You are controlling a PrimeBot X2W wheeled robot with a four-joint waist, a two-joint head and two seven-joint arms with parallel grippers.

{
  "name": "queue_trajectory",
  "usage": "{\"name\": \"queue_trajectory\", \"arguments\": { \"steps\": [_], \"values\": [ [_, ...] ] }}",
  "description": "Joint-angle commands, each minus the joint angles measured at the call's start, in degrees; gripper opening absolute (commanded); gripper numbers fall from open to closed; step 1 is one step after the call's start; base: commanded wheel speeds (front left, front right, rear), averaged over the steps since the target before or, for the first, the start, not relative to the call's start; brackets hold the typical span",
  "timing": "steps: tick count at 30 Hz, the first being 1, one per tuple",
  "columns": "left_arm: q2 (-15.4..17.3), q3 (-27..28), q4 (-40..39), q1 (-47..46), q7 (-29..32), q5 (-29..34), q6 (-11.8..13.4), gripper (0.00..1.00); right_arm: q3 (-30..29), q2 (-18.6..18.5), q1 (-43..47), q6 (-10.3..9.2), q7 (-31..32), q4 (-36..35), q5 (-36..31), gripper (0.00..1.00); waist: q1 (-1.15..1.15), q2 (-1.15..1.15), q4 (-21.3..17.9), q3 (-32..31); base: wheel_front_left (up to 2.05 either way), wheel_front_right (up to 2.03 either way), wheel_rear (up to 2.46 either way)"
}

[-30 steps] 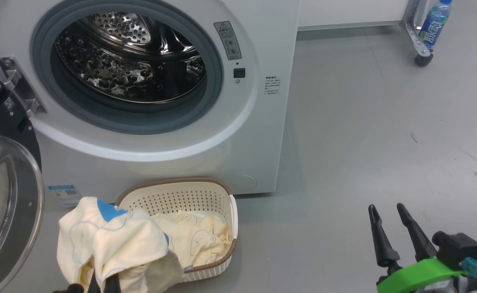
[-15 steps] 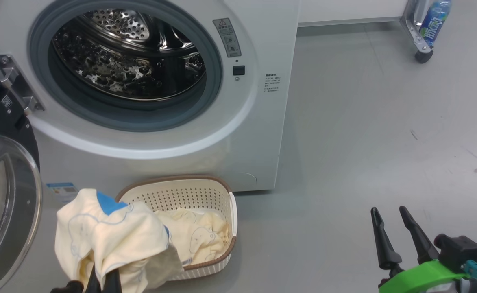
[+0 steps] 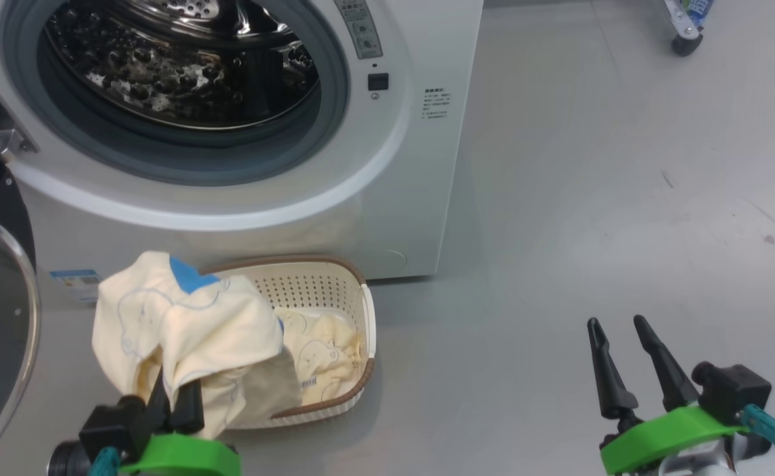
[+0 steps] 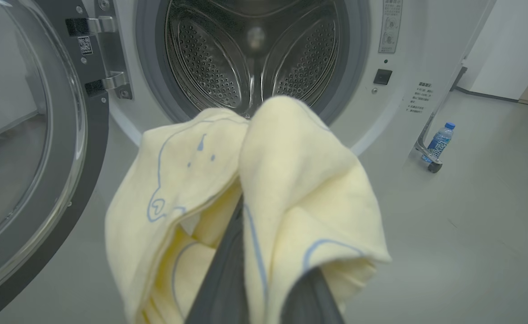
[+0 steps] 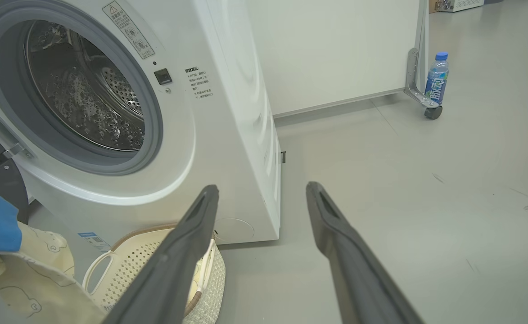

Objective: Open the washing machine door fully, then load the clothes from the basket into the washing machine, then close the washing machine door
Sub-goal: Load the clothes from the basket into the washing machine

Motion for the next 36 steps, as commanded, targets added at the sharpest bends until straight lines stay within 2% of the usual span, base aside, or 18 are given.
{"name": "queue_trajectory", "arguments": {
  "steps": [1, 14, 25, 36],
  "values": [
    [1.14, 1.75, -1.35, -3.49, -0.63, 0.41, -0.20, 0.00, 1.32, -0.21, -2.86, -0.16, -0.37, -1.79, 0.23, 1.00, 0.00, 0.00, -0.63, 1.02, 0.00, 0.00, 0.00],
    [6.24, 2.76, 8.54, -23.25, 3.20, 1.51, -0.70, 0.00, 3.26, 1.15, -7.48, -0.16, -0.37, -0.99, 1.61, 1.00, 0.00, 0.00, -5.05, 7.16, 0.00, 0.00, 0.00],
    [13.51, 4.01, 18.84, -40.48, 6.86, 3.43, -0.71, 0.00, 7.40, 1.46, -11.12, -0.16, -0.37, -0.51, 4.95, 1.00, 0.00, 0.00, -12.02, 12.71, 0.00, 0.00, 0.00],
    [18.05, 3.34, 30.79, -54.89, 6.59, 5.28, -0.50, 0.00, 12.09, 1.47, -13.73, -0.16, -0.37, -0.29, 6.98, 1.00, 0.00, 0.00, -18.07, 19.85, 0.00, 0.00, 0.00]
  ]
}}
